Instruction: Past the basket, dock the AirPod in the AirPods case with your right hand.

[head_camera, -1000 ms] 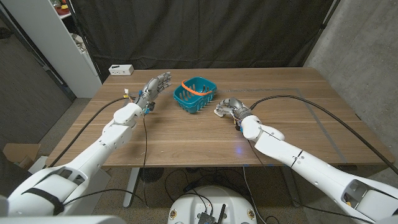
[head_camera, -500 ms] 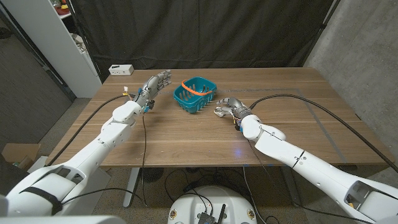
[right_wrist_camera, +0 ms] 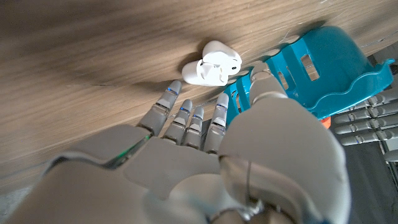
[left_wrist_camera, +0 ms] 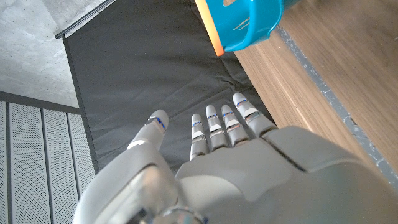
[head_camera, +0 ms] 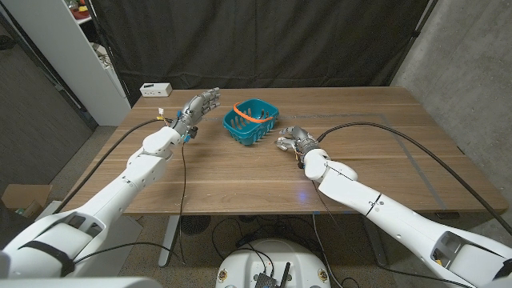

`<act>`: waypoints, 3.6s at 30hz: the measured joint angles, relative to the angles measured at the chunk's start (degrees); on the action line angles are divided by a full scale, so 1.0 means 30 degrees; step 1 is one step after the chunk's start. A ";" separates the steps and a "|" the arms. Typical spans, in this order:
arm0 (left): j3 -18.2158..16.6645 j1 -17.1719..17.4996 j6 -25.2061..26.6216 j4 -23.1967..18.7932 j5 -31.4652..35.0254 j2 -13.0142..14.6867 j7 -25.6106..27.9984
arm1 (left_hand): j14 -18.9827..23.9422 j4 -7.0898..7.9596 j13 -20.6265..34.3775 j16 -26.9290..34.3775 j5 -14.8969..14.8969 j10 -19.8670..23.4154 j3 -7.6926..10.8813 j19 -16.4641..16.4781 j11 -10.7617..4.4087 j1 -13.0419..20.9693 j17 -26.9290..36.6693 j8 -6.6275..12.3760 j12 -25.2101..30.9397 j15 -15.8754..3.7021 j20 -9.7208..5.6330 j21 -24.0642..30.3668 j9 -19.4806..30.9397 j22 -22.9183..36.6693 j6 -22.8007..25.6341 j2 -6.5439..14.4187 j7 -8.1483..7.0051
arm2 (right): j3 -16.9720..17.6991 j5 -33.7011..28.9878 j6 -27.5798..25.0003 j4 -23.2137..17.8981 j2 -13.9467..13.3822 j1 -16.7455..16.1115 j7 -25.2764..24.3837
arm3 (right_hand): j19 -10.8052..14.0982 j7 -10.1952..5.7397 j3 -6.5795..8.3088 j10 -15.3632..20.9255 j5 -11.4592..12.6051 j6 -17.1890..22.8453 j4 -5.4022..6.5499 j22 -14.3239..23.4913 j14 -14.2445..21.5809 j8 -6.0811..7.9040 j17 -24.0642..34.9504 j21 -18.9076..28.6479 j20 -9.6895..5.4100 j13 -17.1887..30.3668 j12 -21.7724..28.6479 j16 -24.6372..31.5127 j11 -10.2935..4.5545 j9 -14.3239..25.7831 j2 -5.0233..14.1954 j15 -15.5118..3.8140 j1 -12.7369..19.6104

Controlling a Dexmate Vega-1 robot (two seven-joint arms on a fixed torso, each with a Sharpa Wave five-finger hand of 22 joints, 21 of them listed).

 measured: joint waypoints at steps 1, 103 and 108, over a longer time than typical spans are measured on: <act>-0.0015 0.0010 0.0026 -0.0043 0.0003 0.0022 0.0014 | 0.0000 0.0000 0.0000 0.0000 0.0000 0.0000 0.0000 0.0000 0.0000 0.0000 0.0000 0.0000 0.0000 0.0000 0.0000 0.0000 0.0000 0.0000 -0.0001 0.0000 0.0000 | -0.0010 0.0000 -0.0115 0.0007 0.0081 -0.0032 -0.0119 | -0.0043 0.0020 0.0000 -0.0046 0.0000 -0.0101 0.0000 -0.0011 -0.0130 0.0000 0.0000 0.0000 0.0039 0.0000 -0.0036 -0.0024 -0.0045 0.0000 -0.0044 -0.0043 -0.0044; 0.0493 0.0096 0.1279 -0.1349 0.0861 0.0619 0.0307 | 0.0072 -0.0159 0.0001 0.0000 0.0000 0.0001 0.0047 -0.0103 0.0000 0.0000 0.0010 0.0000 0.0042 -0.0071 0.0104 0.0000 -0.0001 0.0000 -0.0191 0.0000 -0.0286 | -0.0081 0.0082 -0.0319 -0.0224 -0.0534 -0.0820 -0.0198 | -0.0713 -0.2634 -0.0005 -0.1059 -0.0089 0.4080 0.1127 -0.0062 -0.0830 0.0980 0.0788 0.0021 -0.0433 0.0023 0.0261 -0.0011 -0.1335 -0.0354 0.0542 -0.0057 -0.2282; 0.0518 0.0023 0.1295 -0.1264 0.0849 0.0611 0.0196 | 0.0072 -0.0159 0.0001 0.0000 0.0000 0.0001 0.0047 -0.0103 0.0000 0.0000 0.0010 0.0000 0.0041 -0.0071 0.0103 0.0000 0.0000 0.0000 -0.0191 0.0000 -0.0286 | -0.0244 0.0269 -0.1082 -0.0432 -0.0545 -0.0528 0.0159 | -0.1085 -0.2434 -0.0209 -0.1264 -0.0089 0.3732 0.1485 -0.0057 -0.1350 0.0623 0.0884 0.0020 -0.0280 -0.0055 0.0261 -0.0164 -0.1131 -0.0442 0.0786 -0.0018 -0.3174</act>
